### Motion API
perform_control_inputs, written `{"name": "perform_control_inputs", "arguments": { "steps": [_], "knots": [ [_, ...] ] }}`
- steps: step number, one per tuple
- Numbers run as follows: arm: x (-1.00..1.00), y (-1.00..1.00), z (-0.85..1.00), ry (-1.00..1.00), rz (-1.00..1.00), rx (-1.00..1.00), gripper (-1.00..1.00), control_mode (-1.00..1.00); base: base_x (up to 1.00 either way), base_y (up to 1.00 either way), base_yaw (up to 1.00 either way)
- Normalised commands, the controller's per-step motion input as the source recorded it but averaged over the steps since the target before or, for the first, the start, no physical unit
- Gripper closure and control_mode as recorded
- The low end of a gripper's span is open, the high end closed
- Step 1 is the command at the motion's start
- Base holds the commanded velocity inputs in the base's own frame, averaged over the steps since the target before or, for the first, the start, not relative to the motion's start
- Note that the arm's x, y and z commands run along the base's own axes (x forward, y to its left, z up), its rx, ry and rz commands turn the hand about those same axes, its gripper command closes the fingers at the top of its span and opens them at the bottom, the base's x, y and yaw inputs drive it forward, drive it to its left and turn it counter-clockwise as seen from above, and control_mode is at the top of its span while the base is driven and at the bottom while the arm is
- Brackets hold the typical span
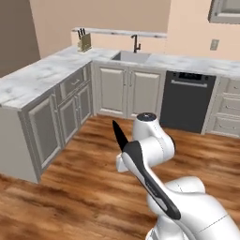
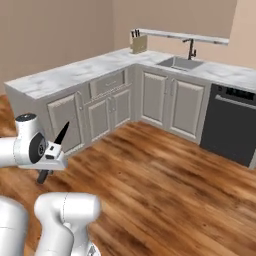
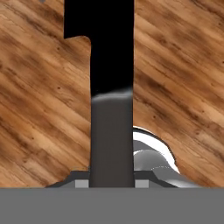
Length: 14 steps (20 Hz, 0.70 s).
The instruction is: Move the cutting board and knife to the sink. Then move spray from the shelves to the counter.
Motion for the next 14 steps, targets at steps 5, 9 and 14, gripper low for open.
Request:
{"name": "perform_control_inputs", "arguments": {
  "steps": [5,9,14],
  "knots": [
    [0.0,0.0,0.0,0.0,0.0,0.0,1.0,1.0,0.63,0.22,-0.4],
    [0.0,0.0,0.0,0.0,0.0,0.0,1.0,1.0,0.79,0.21,-0.16],
    [0.0,0.0,0.0,0.0,0.0,0.0,1.0,1.0,0.85,0.21,-0.08]
  ]
}}
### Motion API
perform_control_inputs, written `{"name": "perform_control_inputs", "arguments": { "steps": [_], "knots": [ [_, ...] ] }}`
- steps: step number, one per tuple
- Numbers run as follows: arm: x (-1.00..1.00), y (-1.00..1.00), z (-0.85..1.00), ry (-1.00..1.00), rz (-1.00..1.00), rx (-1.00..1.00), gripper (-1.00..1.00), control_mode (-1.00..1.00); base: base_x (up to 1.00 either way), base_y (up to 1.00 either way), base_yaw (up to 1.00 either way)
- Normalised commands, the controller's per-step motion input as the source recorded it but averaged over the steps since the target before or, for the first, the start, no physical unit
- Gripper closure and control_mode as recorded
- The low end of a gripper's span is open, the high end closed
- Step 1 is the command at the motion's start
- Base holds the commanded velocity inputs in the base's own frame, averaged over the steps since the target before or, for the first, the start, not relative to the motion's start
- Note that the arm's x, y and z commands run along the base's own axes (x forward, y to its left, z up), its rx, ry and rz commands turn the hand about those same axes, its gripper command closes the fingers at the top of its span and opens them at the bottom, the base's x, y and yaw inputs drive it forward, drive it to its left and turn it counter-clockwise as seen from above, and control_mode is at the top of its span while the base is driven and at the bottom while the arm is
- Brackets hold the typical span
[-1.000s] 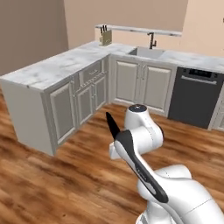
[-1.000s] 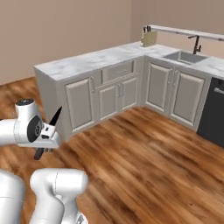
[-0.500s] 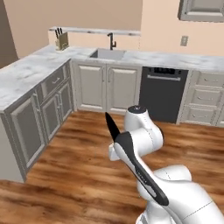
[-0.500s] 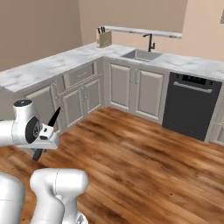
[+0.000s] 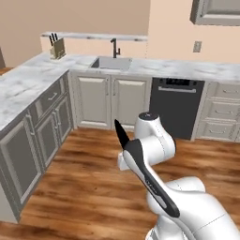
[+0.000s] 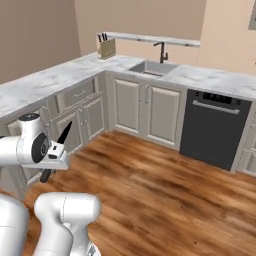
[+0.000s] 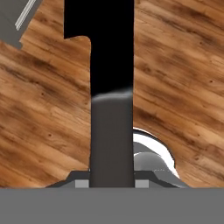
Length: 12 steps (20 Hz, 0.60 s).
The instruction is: Move the cutting board and knife to the sink. Then move spray from the shelves to the counter.
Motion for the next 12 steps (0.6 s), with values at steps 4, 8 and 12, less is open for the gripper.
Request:
{"name": "perform_control_inputs", "arguments": {
  "steps": [4,8,12],
  "knots": [
    [0.0,0.0,0.0,0.0,0.0,0.0,1.0,1.0,0.86,0.19,-0.05],
    [0.0,0.0,0.0,0.0,0.0,0.0,1.0,1.0,0.9,0.17,-0.01],
    [0.0,0.0,0.0,0.0,0.0,0.0,1.0,1.0,0.94,0.13,0.0]
  ]
}}
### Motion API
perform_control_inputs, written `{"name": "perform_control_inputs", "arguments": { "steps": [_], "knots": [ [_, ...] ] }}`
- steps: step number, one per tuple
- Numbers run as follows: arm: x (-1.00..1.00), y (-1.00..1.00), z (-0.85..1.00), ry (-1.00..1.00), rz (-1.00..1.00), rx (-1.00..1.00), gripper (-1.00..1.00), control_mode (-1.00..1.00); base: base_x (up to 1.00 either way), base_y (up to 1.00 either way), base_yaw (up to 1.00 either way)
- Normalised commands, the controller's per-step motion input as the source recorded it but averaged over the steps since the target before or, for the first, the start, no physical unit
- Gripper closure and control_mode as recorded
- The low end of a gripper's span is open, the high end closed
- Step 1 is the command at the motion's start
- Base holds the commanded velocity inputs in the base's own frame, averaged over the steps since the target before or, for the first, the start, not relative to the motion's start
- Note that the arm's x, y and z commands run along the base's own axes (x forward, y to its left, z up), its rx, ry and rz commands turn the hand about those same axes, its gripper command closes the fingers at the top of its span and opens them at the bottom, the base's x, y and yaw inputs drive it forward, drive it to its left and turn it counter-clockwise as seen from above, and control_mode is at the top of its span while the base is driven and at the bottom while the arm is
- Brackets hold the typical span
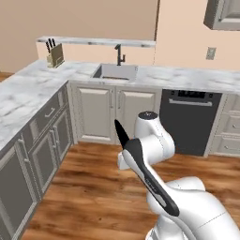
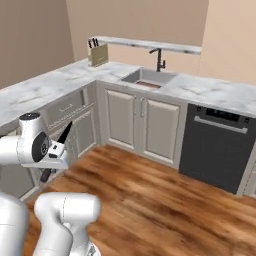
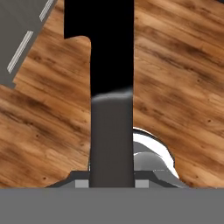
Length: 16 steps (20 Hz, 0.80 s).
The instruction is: Move the cutting board and knife to the sink. Then move spray from the shelves to the counter.
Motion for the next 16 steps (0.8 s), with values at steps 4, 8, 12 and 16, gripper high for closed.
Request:
{"name": "perform_control_inputs", "arguments": {
  "steps": [4,8,12,16],
  "knots": [
    [0.0,0.0,0.0,0.0,0.0,0.0,1.0,1.0,0.94,0.09,0.01],
    [0.0,0.0,0.0,0.0,0.0,0.0,1.0,1.0,0.94,0.06,0.02],
    [0.0,0.0,0.0,0.0,0.0,0.0,1.0,1.0,0.94,0.06,0.01],
    [0.0,0.0,0.0,0.0,0.0,0.0,1.0,1.0,0.91,0.13,-0.02]
  ]
}}
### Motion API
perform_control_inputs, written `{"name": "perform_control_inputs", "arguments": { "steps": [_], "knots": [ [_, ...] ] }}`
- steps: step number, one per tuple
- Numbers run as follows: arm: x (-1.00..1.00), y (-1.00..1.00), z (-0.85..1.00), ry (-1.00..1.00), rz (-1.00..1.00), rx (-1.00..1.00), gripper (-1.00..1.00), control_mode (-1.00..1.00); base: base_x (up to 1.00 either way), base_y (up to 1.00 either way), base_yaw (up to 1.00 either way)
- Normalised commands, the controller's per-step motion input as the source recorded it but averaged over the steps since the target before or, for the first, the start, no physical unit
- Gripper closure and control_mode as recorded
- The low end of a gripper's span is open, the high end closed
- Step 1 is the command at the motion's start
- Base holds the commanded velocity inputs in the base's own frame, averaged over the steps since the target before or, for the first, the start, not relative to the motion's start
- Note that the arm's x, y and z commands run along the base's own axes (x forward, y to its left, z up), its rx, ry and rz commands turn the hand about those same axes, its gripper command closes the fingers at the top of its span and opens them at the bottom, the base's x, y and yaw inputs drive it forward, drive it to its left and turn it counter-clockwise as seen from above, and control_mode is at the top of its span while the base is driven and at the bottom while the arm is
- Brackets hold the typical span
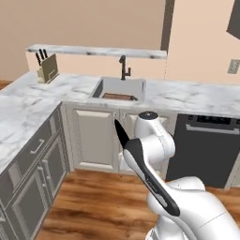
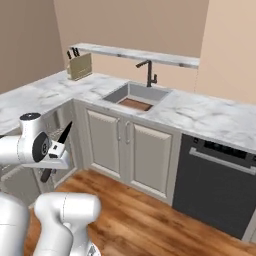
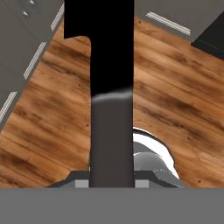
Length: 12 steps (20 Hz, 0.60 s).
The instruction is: Move the cutting board and knife to the sink. Then move spray from the shelves to the counter.
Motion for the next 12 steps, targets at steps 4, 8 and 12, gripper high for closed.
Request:
{"name": "perform_control_inputs", "arguments": {
  "steps": [4,8,12],
  "knots": [
    [0.0,0.0,0.0,0.0,0.0,0.0,1.0,1.0,0.9,0.24,-0.12],
    [0.0,0.0,0.0,0.0,0.0,0.0,1.0,1.0,0.87,0.29,-0.13],
    [0.0,0.0,0.0,0.0,0.0,0.0,1.0,1.0,0.89,0.29,-0.09]
  ]
}}
